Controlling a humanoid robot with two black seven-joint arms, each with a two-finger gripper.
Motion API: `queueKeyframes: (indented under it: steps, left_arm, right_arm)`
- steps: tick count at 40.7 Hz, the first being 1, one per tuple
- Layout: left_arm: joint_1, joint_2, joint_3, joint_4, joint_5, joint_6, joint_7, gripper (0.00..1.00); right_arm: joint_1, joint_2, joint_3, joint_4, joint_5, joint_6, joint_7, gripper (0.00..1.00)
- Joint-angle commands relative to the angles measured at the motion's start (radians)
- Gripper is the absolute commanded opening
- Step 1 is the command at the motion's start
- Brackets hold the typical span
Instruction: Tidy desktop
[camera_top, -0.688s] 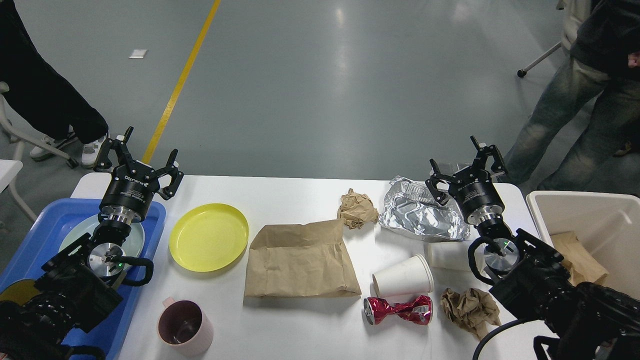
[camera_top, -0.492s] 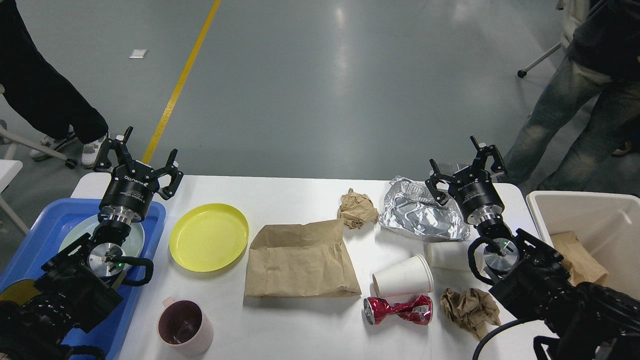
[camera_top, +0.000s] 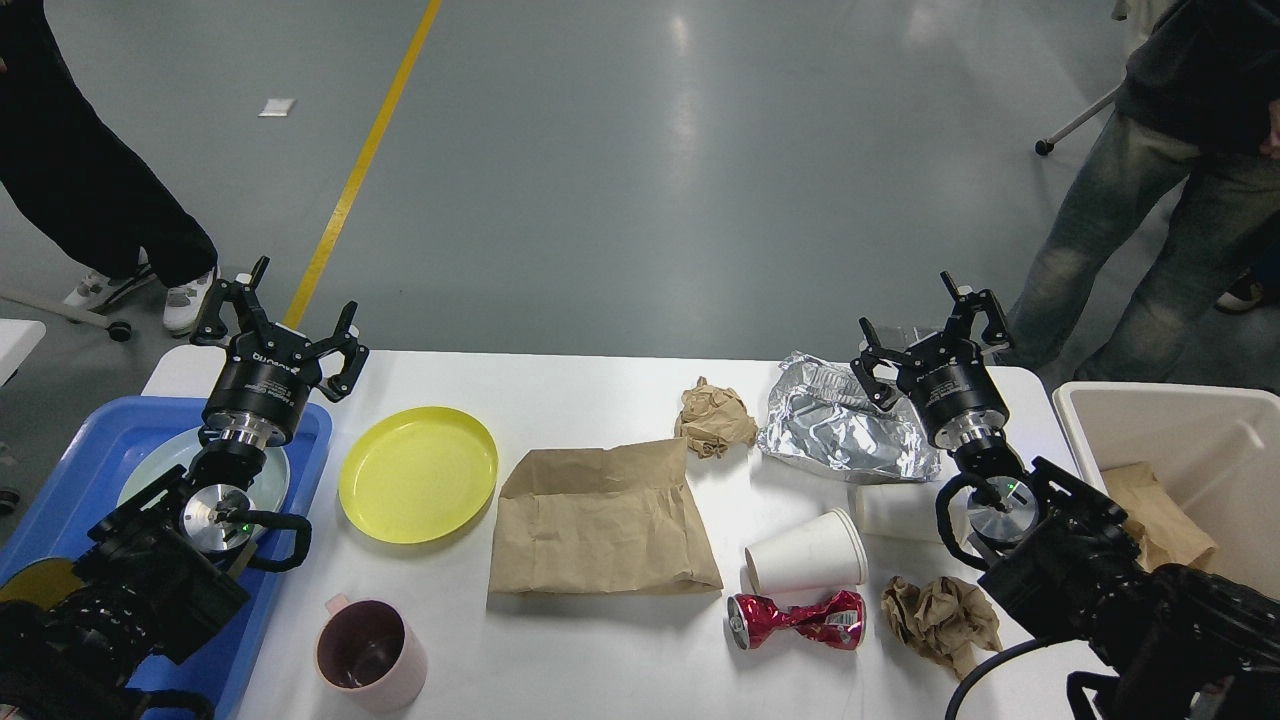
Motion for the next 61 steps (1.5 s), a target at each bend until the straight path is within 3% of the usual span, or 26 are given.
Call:
queueKeyframes:
  steps: [1, 4, 8, 24, 49, 55, 61]
  left_arm:
    - [-0.037, 0.011, 0.028, 0.0, 0.013, 0.105, 0.002, 0.96]
    - [-0.128, 0.042, 0.117, 0.002, 0.014, 0.228, 0.004, 0.96]
    - [-0.215, 0.125, 0.319, 0.002, 0.016, 0.305, 0.004, 0.96]
    - [-0.502, 0.151, 1.03, 0.002, 0.026, 0.296, 0.004, 0.96]
    - [-0.617, 0.178, 1.576, -0.021, 0.046, 0.282, 0.004, 0.96]
    - [-0.663, 0.178, 1.778, -0.17, 0.045, 0.282, 0.004, 0.96]
    - [-0.787, 0.175, 2.101, -0.495, 0.042, 0.284, -0.003, 0.96]
  right_arm:
    - [-0.001, -0.001, 0.0, 0.0, 0.0, 0.0, 0.0, 1.0]
    - [0.0, 0.001, 0.0, 0.0, 0.0, 0.0, 0.0, 1.0]
    - [0.0, -0.001, 0.0, 0.0, 0.0, 0.0, 0.0, 1.0]
    - [0.0, -0.001, 0.002, 0.0, 0.0, 0.0, 0.0, 1.0]
    - [0.0, -0.001, 0.002, 0.002, 0.0, 0.003, 0.0, 1.0]
    - [0.0, -0.001, 0.0, 0.002, 0.0, 0.003, 0.0, 1.0]
    - [0.0, -0.001, 0.0, 0.002, 0.0, 0.003, 0.0, 1.0]
